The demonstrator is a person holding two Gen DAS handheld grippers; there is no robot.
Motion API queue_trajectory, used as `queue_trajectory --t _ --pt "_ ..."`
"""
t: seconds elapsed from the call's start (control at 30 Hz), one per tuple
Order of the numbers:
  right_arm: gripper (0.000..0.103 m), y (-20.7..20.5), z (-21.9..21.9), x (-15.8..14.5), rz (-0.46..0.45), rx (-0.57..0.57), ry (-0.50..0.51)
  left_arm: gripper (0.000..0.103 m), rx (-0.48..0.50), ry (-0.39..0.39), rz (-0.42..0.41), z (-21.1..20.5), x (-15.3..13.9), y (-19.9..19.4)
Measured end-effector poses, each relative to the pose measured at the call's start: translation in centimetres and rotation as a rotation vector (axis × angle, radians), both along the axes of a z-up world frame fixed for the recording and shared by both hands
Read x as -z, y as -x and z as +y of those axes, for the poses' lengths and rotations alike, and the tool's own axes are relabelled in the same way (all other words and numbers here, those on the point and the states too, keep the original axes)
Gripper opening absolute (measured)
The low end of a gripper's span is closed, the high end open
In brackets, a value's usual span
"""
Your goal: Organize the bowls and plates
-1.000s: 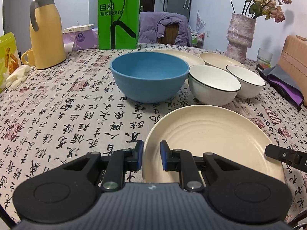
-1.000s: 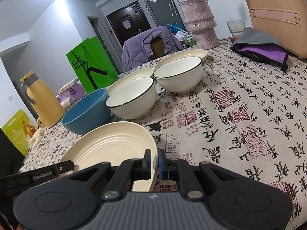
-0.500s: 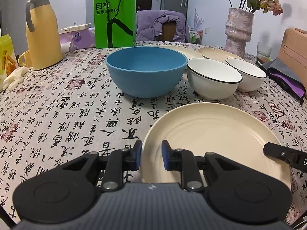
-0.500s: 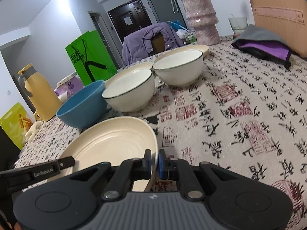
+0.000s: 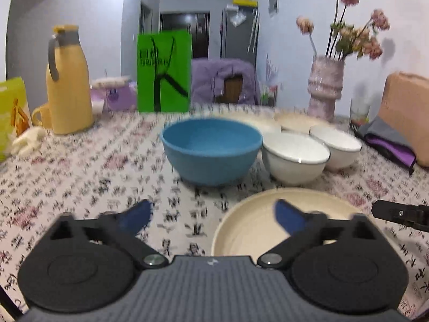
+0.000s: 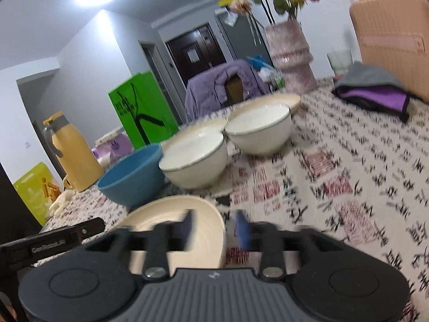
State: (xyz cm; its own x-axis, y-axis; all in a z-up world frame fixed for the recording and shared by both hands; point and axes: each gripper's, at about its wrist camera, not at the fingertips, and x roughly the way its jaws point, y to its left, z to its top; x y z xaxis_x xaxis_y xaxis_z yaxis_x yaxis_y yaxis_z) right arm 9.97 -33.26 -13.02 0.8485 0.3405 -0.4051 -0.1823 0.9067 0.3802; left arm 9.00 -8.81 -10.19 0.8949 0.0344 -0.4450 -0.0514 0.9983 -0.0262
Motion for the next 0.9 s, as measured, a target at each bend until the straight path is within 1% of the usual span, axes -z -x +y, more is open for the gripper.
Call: queue_trajectory --t 0.03,0.1,0.23,0.33,0.5,0.9 --pt "0.090 0.3 0.0 -0.3 -0.025 -0.003 0.008 0.103 0.001 0.003 -0.020 0.2 -0.2 0.3" --pt "0.103 0.9 0.3 -1.0 -0.064 -0.014 0.029 0.103 0.005 0.004 -0.041 0.4 -0.5 0.7" --pt "0.103 1.5 1.0 -1.9 -0.082 -0.021 0.065 0.103 0.014 0.014 -0.051 0.9 -1.0 1.0" --pt "0.103 2.0 1.3 -2.3 -0.096 -0.031 0.067 0.103 0.021 0.029 -0.056 1.4 -1.2 1.5" --pt "0.103 2.4 1.6 -2.8 -0.111 -0.034 0.070 0.103 0.040 0.031 -0.052 1.8 -1.4 2.0" --pt "0.103 3.1 1.9 -3.4 -0.116 -0.028 0.059 0.103 0.049 0.037 -0.072 2.8 -2.4 3.1"
